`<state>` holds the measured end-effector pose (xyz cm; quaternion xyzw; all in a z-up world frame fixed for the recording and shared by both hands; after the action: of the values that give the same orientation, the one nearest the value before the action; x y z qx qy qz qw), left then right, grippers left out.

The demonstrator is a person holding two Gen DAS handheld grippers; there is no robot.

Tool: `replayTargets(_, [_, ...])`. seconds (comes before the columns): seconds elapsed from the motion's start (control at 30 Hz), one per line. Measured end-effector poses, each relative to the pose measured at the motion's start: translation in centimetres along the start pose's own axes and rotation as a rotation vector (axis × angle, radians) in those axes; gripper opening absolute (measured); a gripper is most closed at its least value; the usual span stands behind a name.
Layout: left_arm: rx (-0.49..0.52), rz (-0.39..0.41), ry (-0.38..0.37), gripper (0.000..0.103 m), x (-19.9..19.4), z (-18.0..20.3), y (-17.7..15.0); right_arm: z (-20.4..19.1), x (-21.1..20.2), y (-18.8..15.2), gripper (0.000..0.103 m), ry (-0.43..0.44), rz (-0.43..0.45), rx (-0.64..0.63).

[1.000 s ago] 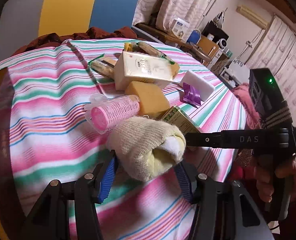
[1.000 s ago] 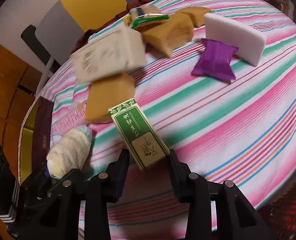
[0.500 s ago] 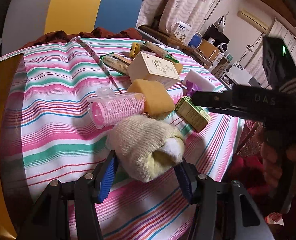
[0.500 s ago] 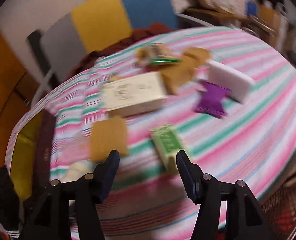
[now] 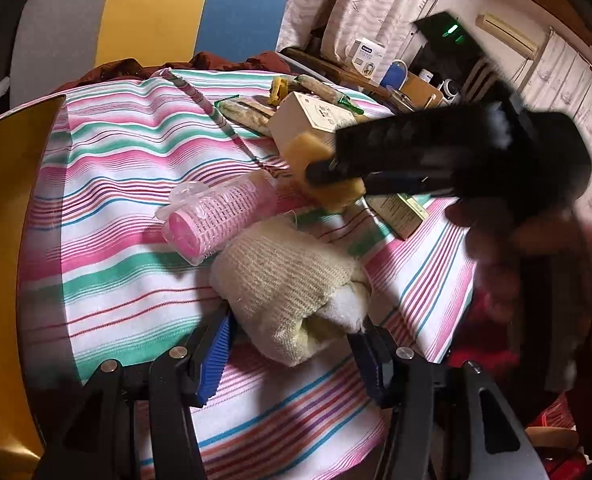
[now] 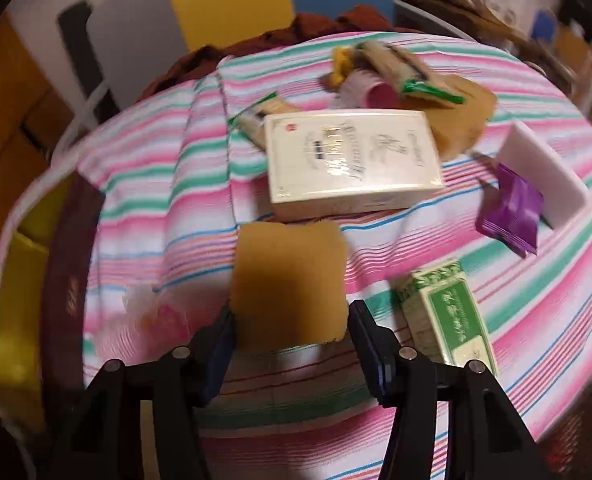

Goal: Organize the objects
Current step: 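Lift the knit bundle with the left tool while the right tool grasps the pink roller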

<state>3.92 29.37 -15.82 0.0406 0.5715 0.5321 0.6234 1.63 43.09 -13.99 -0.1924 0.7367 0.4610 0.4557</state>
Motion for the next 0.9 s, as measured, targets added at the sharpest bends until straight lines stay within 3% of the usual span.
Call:
replayTargets(0.1, [0.011, 0.003, 0.006, 0.056, 0.1, 0.1, -0.1, -1.0, -2.4, 0.6, 0.063, 0.021, 0.077, -0.019])
replayTargets(0.2, [0.017, 0.013, 0.009, 0.056, 0.2, 0.1, -0.1, -4.3, -4.1, 0.4, 0.076, 0.122, 0.074, -0.108])
replayTargets(0.3, [0.02, 0.024, 0.013, 0.056, 0.2, 0.3, -0.4, -7.5, -3.1, -1.3, 0.075, 0.207, -0.045, -0.189])
replayTargets(0.4, [0.02, 0.026, 0.013, 0.056, 0.2, 0.3, -0.7, -8.9, -0.4, -2.9, 0.07, 0.245, -0.199, -0.185])
replayTargets(0.5, [0.018, 0.026, 0.012, 0.056, 0.2, 0.2, -0.8, -9.8, 1.4, -3.8, 0.068, 0.284, -0.256, -0.181])
replayTargets(0.53, [0.019, 0.028, 0.011, 0.055, 0.3, 0.3, -0.8, -10.1, 1.7, -4.0, 0.057, 0.305, -0.261, -0.167])
replayTargets(0.63, [0.021, 0.028, 0.011, 0.053, 0.4, 0.3, -0.9, -10.3, 1.3, -3.4, 0.038, 0.351, -0.233, -0.128])
replayTargets(0.73, [0.03, 0.024, 0.014, 0.052, 0.4, 0.4, -1.0, -8.9, 1.2, -2.5, 0.033, 0.286, -0.148, -0.101])
replayTargets(0.9, [0.038, 0.031, -0.012, 0.052, -0.7, 0.9, -1.1, -6.8, 0.0, -0.9, 0.033, 0.286, -0.064, 0.021])
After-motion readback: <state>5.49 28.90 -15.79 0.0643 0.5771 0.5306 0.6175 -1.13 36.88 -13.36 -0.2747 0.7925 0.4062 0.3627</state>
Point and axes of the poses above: each gripper's, at about its wrist camera, not at the fingertips, and x roughly the way its jaws point, z to its right, y to its top, the point moved 9 cm from there along x, roughly the way its jaws point, and after that the axes turned 5 degrees about z, right-handed, at the moved point
